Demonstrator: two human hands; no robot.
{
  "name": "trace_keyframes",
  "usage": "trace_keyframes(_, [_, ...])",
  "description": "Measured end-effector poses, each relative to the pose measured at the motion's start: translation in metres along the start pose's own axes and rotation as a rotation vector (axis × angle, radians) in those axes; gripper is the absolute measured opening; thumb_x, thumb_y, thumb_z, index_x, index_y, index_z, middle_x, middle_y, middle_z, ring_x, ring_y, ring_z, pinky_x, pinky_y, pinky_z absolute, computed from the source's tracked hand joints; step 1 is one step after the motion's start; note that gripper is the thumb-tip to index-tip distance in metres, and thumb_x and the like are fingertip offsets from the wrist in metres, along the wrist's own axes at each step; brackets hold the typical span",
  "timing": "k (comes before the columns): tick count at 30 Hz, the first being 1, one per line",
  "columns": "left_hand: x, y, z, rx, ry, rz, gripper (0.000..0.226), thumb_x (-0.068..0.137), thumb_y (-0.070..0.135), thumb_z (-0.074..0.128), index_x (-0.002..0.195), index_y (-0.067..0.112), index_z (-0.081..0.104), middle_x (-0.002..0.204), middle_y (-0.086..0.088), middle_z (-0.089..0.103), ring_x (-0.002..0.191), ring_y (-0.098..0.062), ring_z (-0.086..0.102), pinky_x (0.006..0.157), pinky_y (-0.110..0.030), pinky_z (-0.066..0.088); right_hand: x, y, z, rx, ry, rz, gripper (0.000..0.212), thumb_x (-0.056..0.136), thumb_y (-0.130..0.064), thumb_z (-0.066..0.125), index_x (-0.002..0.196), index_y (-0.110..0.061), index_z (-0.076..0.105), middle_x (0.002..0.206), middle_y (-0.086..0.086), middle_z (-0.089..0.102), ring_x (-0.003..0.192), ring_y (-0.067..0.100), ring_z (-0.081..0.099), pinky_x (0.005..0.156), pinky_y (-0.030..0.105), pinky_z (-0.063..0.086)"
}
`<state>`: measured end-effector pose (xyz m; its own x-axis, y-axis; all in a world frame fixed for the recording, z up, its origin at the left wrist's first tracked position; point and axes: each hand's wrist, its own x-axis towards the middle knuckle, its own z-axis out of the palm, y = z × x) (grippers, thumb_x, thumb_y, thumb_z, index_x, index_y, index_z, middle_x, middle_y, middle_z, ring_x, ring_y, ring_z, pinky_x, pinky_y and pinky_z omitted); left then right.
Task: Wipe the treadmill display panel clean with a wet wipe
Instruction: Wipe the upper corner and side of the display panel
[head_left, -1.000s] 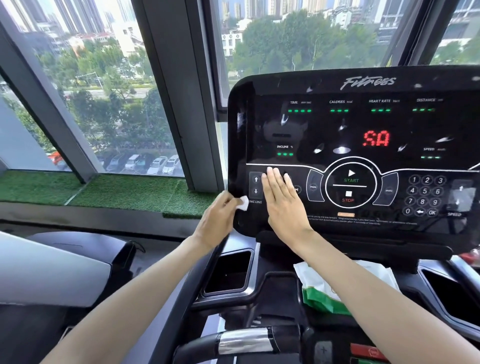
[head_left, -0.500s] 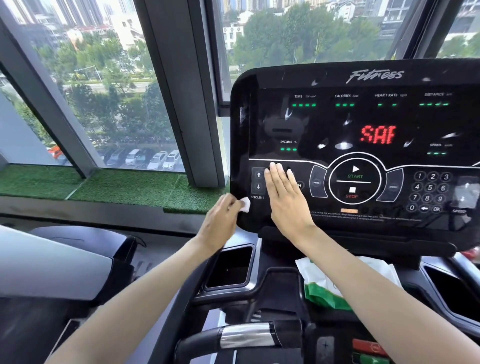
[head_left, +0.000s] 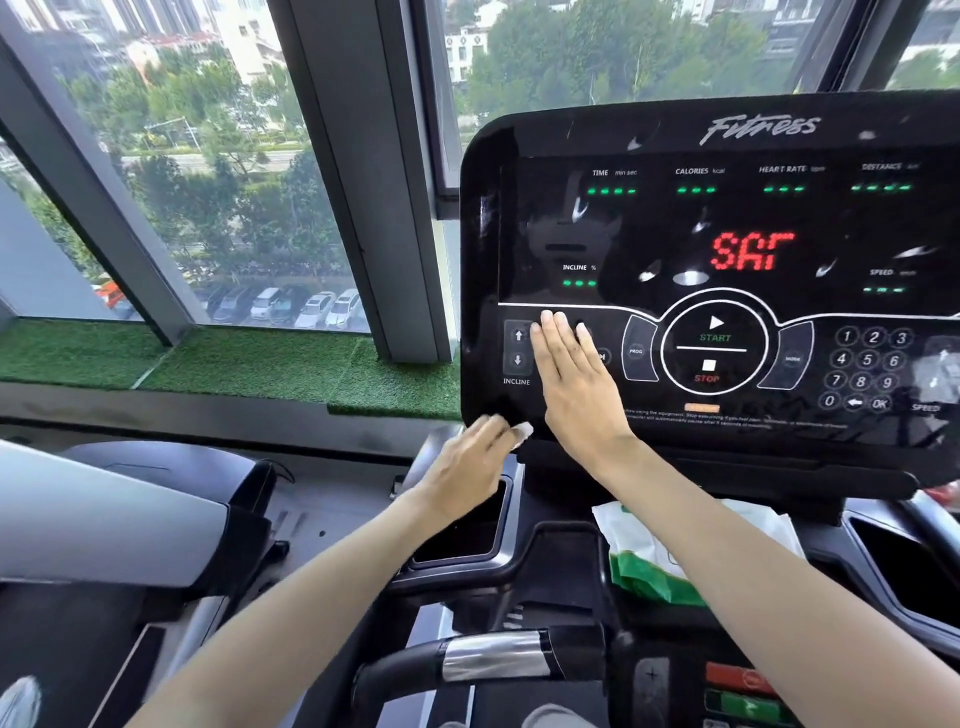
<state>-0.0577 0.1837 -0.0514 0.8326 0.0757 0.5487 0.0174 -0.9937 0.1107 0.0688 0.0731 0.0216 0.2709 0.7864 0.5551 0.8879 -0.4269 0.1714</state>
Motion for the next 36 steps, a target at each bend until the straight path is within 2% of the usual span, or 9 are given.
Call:
trace_keyframes(3, [-0.001,-0.009,-0.002,-0.051,-0.060,-0.024,0.015,0.090,0.010,0.045,0.098,0.006,0.057,0.089,-0.005,0.052,0.076,-0.018,0.053,0.052,-0.039,0.053,0.001,0.000,-0.001,-0.019,-0.006,0.001,0.064,0.078,0.001,0.012,0.139,0.007,0.031,0.145,0.023,0.034,0.137,0.032,0.029,0.114,0.044,0.020])
trace_keyframes(5, [0.014,-0.018,-0.013,-0.106,0.057,-0.107,0.018,0.093,0.013,0.043,0.095,0.003,0.058,0.090,-0.008,0.052,0.073,-0.022,0.054,0.057,-0.041,0.052,0.001,-0.001,0.000,-0.021,-0.003,-0.001,0.064,0.077,0.002,0.017,0.139,0.007,0.030,0.146,0.023,0.032,0.138,0.032,0.028,0.114,0.044,0.020])
trace_keyframes(8, [0.027,-0.023,-0.023,-0.094,0.213,-0.177,0.015,0.092,0.010,0.044,0.100,0.005,0.055,0.087,-0.008,0.051,0.070,-0.021,0.051,0.051,-0.038,0.049,0.000,-0.001,-0.002,-0.018,-0.011,0.000,0.065,0.075,0.003,0.025,0.139,0.008,0.030,0.146,0.025,0.032,0.138,0.033,0.027,0.113,0.045,0.022])
trace_keyframes(14, [0.006,-0.020,-0.012,0.112,0.055,0.093,0.040,0.068,-0.011,0.055,0.099,0.012,0.045,0.093,0.000,0.040,0.079,-0.018,0.045,0.046,-0.033,0.051,0.000,0.000,-0.003,-0.003,0.003,-0.004,0.064,0.075,0.005,0.022,0.137,0.009,0.033,0.144,0.026,0.034,0.136,0.034,0.029,0.112,0.046,0.024])
trace_keyframes(21, [0.091,-0.035,-0.065,0.026,0.323,-0.298,0.021,0.086,-0.006,0.051,0.102,0.006,0.057,0.092,-0.005,0.048,0.084,-0.019,0.047,0.062,-0.036,0.049,0.001,-0.002,-0.006,0.007,-0.002,0.003,0.068,0.068,0.003,0.033,0.135,0.009,0.036,0.141,0.027,0.038,0.133,0.035,0.035,0.111,0.046,0.024])
trace_keyframes(25, [0.060,-0.028,-0.049,0.126,0.246,-0.146,0.023,0.079,-0.008,0.059,0.097,0.006,0.056,0.089,-0.007,0.051,0.085,-0.018,0.044,0.055,-0.037,0.052,0.000,-0.001,-0.004,0.009,0.006,0.007,0.065,0.071,0.004,0.031,0.136,0.009,0.036,0.142,0.026,0.038,0.134,0.034,0.034,0.112,0.045,0.023])
trace_keyframes(28, [0.061,-0.029,-0.050,0.099,0.284,-0.087,0.017,0.084,0.000,0.050,0.098,0.008,0.055,0.089,-0.004,0.049,0.084,-0.019,0.046,0.057,-0.036,0.052,-0.001,-0.003,0.001,-0.004,0.015,0.021,0.061,0.077,0.002,0.020,0.137,0.008,0.035,0.143,0.025,0.037,0.135,0.033,0.033,0.114,0.045,0.017])
trace_keyframes(32, [0.142,-0.031,-0.088,0.038,0.456,-0.317,0.019,0.086,-0.007,0.049,0.098,0.004,0.059,0.090,-0.008,0.052,0.081,-0.025,0.053,0.067,-0.036,0.050,0.002,-0.002,0.003,-0.035,0.007,0.012,0.061,0.079,-0.001,0.017,0.138,0.008,0.031,0.144,0.025,0.034,0.136,0.033,0.030,0.112,0.045,0.006])
trace_keyframes(36, [0.176,-0.032,-0.102,-0.015,0.582,-0.460,0.018,0.087,-0.008,0.049,0.098,0.003,0.058,0.094,-0.010,0.053,0.082,-0.027,0.056,0.068,-0.037,0.052,0.001,-0.001,0.003,-0.019,0.027,0.007,0.059,0.080,0.000,0.017,0.137,0.008,0.034,0.143,0.025,0.036,0.135,0.033,0.033,0.114,0.045,0.019])
